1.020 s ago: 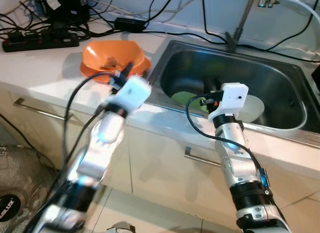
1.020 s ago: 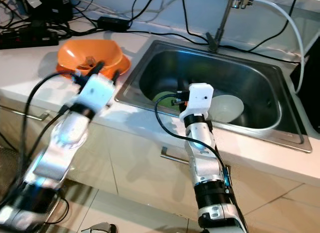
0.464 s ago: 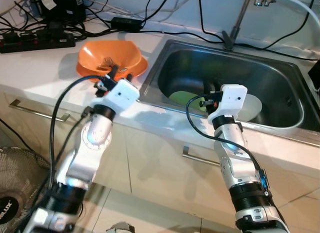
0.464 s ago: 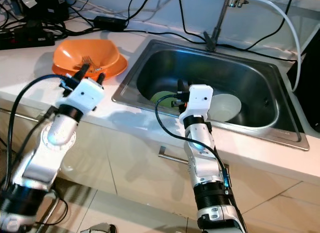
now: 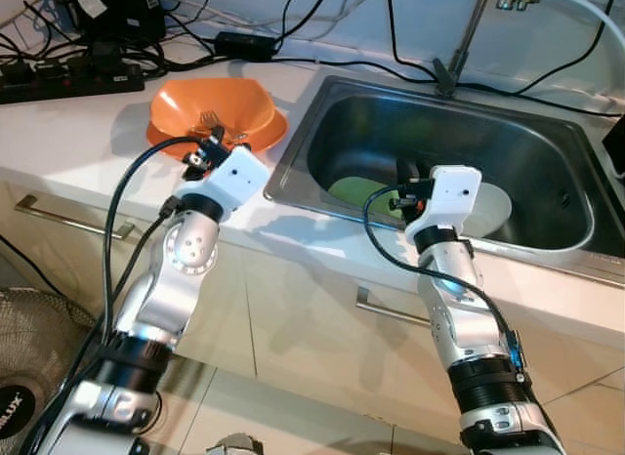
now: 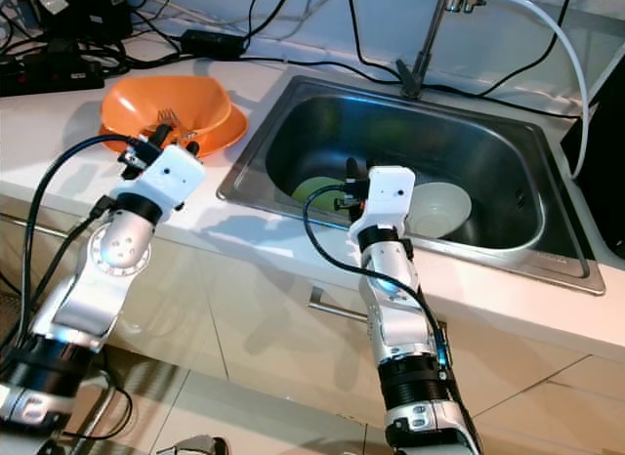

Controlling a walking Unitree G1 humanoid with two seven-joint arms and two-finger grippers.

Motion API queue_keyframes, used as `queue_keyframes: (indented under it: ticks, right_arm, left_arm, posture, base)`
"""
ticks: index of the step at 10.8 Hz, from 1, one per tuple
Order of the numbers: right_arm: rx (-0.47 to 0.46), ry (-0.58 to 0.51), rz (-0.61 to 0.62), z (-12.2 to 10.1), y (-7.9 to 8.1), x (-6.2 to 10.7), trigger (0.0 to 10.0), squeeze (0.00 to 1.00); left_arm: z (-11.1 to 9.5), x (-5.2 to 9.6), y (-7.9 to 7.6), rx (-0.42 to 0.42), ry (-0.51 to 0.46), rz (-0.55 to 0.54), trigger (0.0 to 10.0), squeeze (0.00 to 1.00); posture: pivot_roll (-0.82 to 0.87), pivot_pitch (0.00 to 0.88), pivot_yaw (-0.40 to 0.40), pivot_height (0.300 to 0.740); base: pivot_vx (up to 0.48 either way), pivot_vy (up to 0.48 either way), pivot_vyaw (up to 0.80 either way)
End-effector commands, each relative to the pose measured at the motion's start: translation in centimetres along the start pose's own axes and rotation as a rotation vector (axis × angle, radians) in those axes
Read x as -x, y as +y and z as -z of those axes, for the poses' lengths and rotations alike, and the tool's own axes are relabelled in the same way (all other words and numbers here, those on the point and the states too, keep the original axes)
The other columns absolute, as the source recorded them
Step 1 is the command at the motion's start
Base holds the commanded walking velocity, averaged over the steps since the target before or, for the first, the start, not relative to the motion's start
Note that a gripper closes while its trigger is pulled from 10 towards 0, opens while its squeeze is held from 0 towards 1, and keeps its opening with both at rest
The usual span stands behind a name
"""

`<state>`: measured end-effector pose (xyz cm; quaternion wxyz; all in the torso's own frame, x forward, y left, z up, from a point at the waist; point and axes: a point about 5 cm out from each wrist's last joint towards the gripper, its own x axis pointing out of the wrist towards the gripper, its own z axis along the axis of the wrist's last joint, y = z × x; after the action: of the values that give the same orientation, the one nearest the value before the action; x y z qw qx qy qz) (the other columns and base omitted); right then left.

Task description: Kitchen organization

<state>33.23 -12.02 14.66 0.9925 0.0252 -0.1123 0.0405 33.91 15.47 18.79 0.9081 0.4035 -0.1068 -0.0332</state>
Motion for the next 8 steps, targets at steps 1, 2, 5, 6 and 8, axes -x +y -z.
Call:
queue_keyframes:
  ticks: [1,2,5,6,8]
  right_arm:
    - [-0.005,-0.02,0.011,-0.6,-0.1,-0.1,10.0,0.0]
    - [-0.004,-0.018,0.012,-0.6,-0.1,-0.1,10.0,0.0]
    - [-0.003,-0.011,0.012,-0.5,0.0,-0.2,10.0,0.0]
    - [-0.003,-0.01,0.011,-0.5,0.0,-0.2,10.0,0.0]
    - [-0.006,-0.01,0.013,-0.5,0.0,-0.3,10.0,0.0]
  left_arm:
    - [-0.4,-0.4,-0.2,-0.003,-0.005,-0.001,10.0,0.0]
    - [-0.4,-0.5,-0.2,0.006,-0.004,-0.012,0.0,0.0]
    - [-0.5,-0.7,0.1,-0.015,0.001,-0.025,0.0,0.0]
    - [-0.6,-0.8,0.3,-0.03,-0.001,-0.032,0.0,0.0]
    - [-0.9,-1.1,0.9,-0.05,-0.002,-0.05,0.0,0.0]
  posture:
    - [0.07,0.041,-0.054,0.74]
    - [0.07,0.04,-0.055,0.74]
    - [0.07,0.041,-0.057,0.74]
    - [0.07,0.041,-0.057,0.74]
    - [0.07,0.04,-0.057,0.74]
  base:
    - [0.0,0.0,0.0]
    - [0.0,0.0,0.0]
    - [0.0,0.0,0.0]
    - [0.0,0.0,0.0]
    - [0.0,0.0,0.0]
